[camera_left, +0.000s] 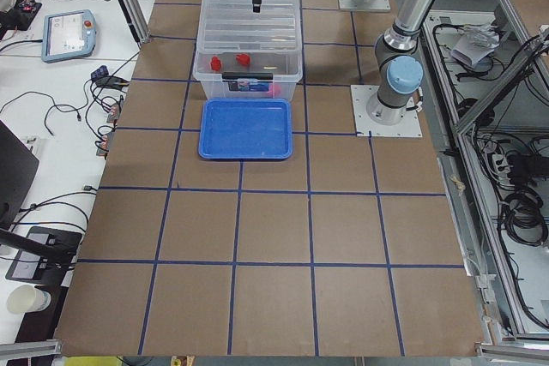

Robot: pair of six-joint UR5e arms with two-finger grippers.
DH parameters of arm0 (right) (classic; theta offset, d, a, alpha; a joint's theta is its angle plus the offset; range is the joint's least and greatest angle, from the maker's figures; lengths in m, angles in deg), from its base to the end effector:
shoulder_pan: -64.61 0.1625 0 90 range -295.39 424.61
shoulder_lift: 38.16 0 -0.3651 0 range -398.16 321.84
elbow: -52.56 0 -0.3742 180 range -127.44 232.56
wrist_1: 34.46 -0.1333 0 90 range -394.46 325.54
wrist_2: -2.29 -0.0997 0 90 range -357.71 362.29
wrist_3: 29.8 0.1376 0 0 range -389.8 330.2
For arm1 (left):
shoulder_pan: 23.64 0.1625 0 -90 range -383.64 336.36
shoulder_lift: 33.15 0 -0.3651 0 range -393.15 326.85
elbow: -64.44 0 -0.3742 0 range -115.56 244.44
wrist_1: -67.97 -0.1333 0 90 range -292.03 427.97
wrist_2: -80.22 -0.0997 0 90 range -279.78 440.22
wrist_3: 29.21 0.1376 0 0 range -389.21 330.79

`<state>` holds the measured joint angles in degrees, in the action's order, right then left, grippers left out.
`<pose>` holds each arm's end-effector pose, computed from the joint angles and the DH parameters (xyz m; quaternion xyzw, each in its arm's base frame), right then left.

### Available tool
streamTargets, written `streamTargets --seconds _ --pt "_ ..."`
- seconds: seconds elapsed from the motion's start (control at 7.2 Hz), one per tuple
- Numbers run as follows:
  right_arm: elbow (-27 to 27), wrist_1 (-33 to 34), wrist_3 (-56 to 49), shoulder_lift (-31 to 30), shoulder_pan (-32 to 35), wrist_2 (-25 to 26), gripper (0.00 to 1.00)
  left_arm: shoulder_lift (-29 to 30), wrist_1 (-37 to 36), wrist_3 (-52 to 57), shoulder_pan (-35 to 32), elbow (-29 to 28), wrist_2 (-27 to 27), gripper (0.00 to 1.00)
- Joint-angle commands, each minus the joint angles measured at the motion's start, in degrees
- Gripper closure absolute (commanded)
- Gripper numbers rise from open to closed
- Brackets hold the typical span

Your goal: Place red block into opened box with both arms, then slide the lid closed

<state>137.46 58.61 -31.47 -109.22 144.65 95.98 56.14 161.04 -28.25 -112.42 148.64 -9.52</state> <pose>0.0267 -0.5673 0.2648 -0.0689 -0.9927 -0.0966 0.0224 -0.1238 -0.4778 0.4386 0.0022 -0.9995 0.0301 0.0017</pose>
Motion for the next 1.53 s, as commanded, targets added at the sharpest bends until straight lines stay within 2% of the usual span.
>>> streamTargets --seconds 0.0,1.39 --pt "0.0 0.1 4.12 0.12 2.66 -0.96 0.0 0.0 0.09 0.0 0.01 0.0 -0.08 0.0" --pt "-0.61 0.19 5.27 -0.23 4.25 -2.11 0.0 -0.09 0.0 0.18 0.36 1.49 -0.35 0.0"
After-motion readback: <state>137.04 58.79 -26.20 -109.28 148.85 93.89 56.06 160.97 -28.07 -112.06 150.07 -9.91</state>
